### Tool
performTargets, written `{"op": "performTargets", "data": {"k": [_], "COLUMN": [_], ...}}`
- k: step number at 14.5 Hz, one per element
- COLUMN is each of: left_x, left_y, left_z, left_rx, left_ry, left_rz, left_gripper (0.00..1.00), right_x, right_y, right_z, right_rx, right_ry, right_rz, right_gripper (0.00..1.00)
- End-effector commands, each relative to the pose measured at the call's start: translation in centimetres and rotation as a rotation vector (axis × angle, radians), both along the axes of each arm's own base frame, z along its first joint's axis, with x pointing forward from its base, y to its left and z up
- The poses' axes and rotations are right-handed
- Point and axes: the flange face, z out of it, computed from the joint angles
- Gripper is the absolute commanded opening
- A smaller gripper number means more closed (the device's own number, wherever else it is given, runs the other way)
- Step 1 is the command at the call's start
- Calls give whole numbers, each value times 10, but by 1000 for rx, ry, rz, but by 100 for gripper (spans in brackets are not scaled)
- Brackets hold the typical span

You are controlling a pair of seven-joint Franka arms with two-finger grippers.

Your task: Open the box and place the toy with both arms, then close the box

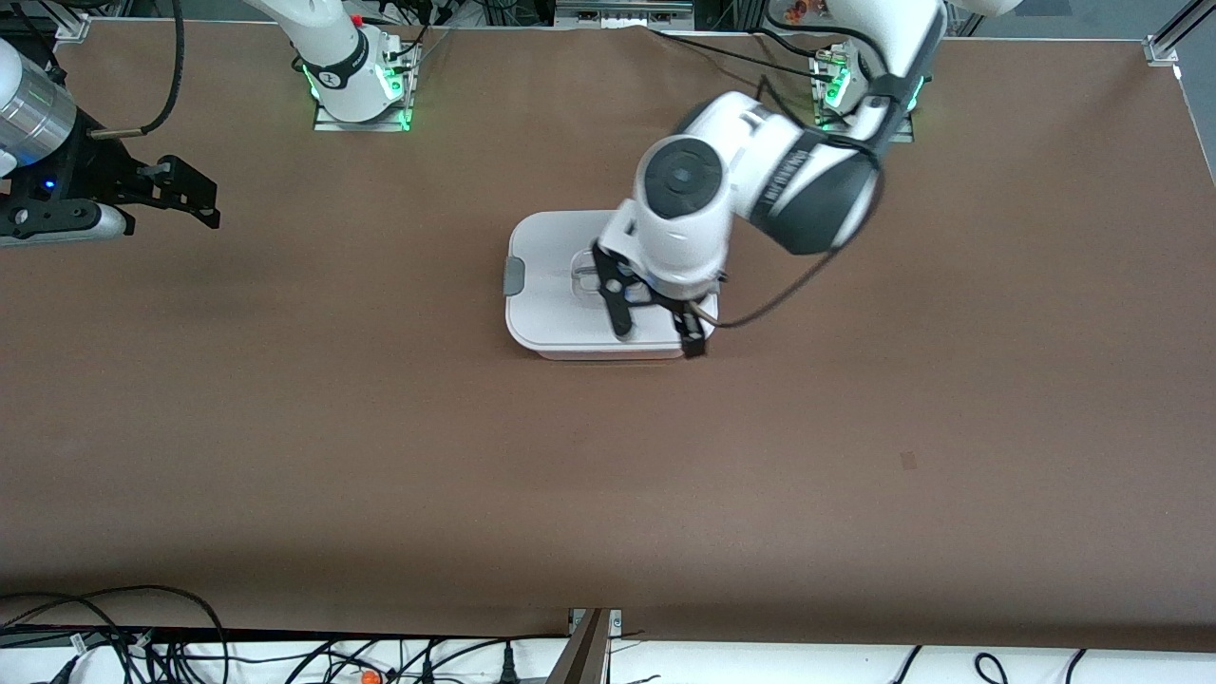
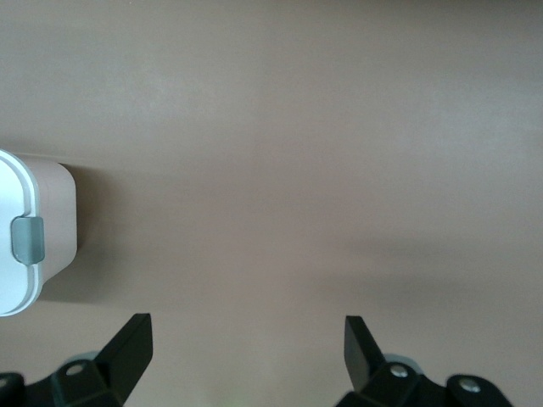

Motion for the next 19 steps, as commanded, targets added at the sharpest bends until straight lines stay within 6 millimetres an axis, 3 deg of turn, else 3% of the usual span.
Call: {"op": "performTargets", "data": {"k": [1, 3, 5, 9, 11, 12, 13, 16, 19], "left_x": [27, 45, 64, 83, 86, 81, 70, 56, 25], "left_y": [46, 83, 132, 238, 284, 298, 314, 371, 399], "left_z": [12, 11, 13, 79, 97, 113, 116, 145, 166], "left_rx": [4, 10, 21, 20, 12, 12, 21, -7, -10], "left_ry": [-1, 7, 26, -75, -95, -117, -104, -156, -163], "left_rz": [85, 140, 212, 376, 433, 456, 484, 725, 903], "left_gripper": [100, 100, 100, 100, 100, 100, 100, 100, 100], "right_x": [0, 0, 0, 0, 0, 0, 0, 0, 0], "right_y": [0, 0, 0, 0, 0, 0, 0, 0, 0], "right_z": [5, 6, 6, 5, 5, 5, 5, 5, 5], "right_rx": [-2, -2, 0, 0, 0, 0, 0, 0, 0], "right_ry": [5, 3, 4, 5, 5, 7, 5, 7, 7], "right_rz": [-12, -12, -12, -12, -12, -12, -12, -12, -12], "right_gripper": [100, 100, 100, 100, 100, 100, 100, 100, 100]}}
